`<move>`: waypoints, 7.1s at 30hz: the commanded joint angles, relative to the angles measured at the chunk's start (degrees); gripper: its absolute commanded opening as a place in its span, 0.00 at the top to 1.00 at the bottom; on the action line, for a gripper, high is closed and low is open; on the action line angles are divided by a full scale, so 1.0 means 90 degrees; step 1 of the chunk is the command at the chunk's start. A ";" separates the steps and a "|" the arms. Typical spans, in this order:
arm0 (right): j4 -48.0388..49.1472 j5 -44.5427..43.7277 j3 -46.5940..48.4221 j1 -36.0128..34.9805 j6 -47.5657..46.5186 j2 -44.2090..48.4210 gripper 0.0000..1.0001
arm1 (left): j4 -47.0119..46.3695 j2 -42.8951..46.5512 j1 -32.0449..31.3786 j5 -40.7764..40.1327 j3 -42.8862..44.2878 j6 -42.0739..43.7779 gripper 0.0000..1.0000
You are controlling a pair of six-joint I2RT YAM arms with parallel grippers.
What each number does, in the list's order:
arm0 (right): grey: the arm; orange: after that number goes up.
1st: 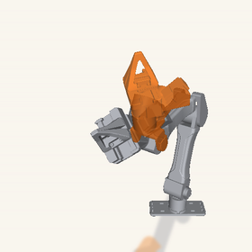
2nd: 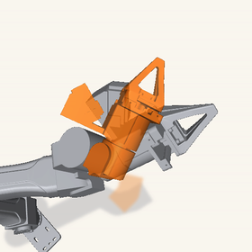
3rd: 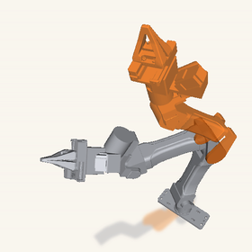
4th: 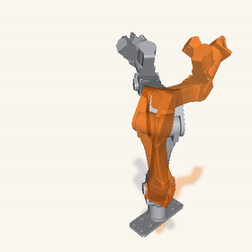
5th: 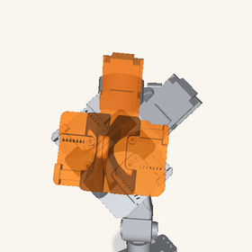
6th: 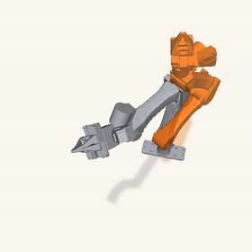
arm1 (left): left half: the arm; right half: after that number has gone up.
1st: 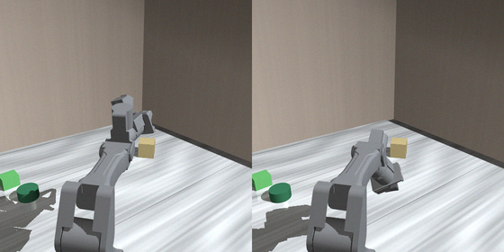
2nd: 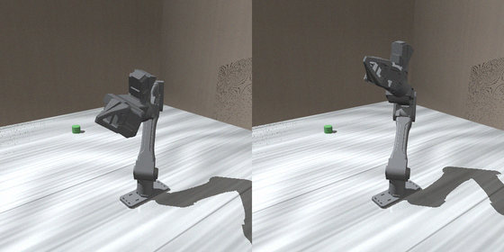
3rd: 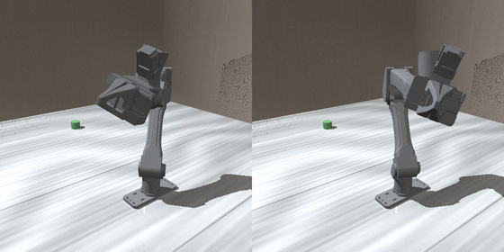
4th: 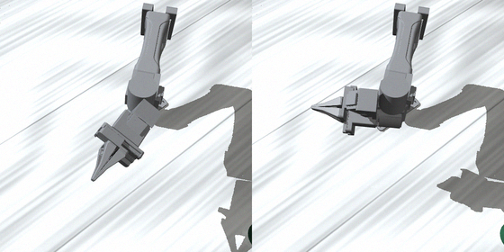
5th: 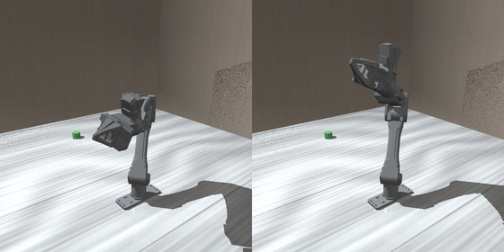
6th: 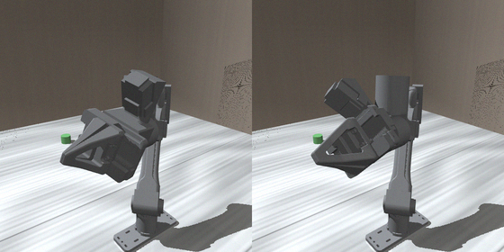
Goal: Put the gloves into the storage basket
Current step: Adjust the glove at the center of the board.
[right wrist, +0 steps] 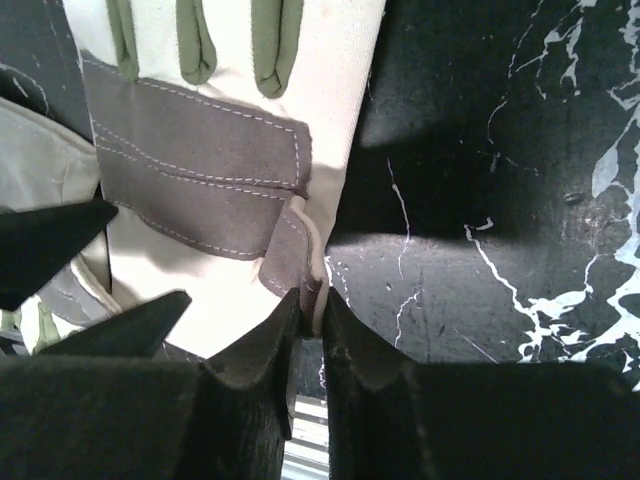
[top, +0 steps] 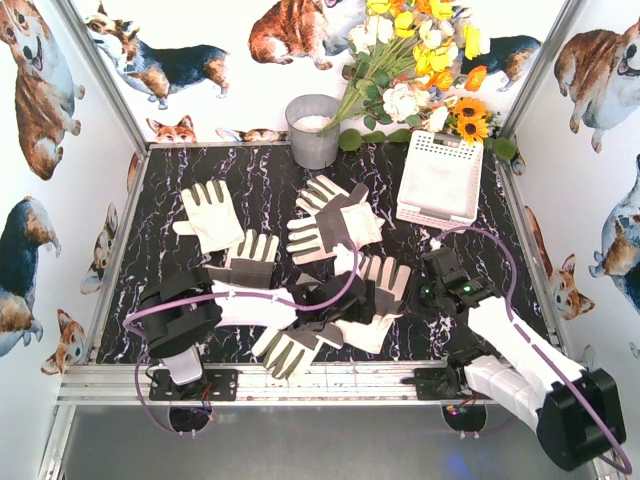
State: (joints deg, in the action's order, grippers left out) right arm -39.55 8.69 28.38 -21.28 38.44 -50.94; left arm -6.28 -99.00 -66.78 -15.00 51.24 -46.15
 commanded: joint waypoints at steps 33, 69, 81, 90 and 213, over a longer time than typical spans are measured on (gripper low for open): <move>0.1340 0.0939 0.0688 -0.0224 -0.1465 -0.1513 0.68 | 0.0634 0.1578 -0.0782 -0.1552 -0.0723 -0.0669 0.45; 0.2600 0.1275 0.0640 -0.0224 -0.1739 -0.2281 1.00 | 0.0330 -0.0174 -0.2100 -0.1714 -0.0363 -0.2308 0.60; 0.1307 0.0957 0.0748 -0.0224 -0.1487 -0.0610 0.50 | 0.1410 0.1466 -0.1809 -0.2392 -0.0494 -0.1810 0.37; 0.1035 0.1296 0.0452 -0.0224 -0.0706 0.0008 0.45 | 0.0886 0.1752 -0.0782 -0.1751 -0.0567 -0.0931 0.45; 0.2360 -0.0520 -0.0544 -0.1151 0.0040 -0.1923 1.00 | 0.0509 0.0374 -0.0143 -0.0987 -0.1652 -0.1204 0.60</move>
State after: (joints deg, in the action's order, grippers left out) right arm -18.83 8.69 25.65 -31.66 39.40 -67.02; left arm -7.51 -90.87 -68.29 -24.67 37.50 -58.28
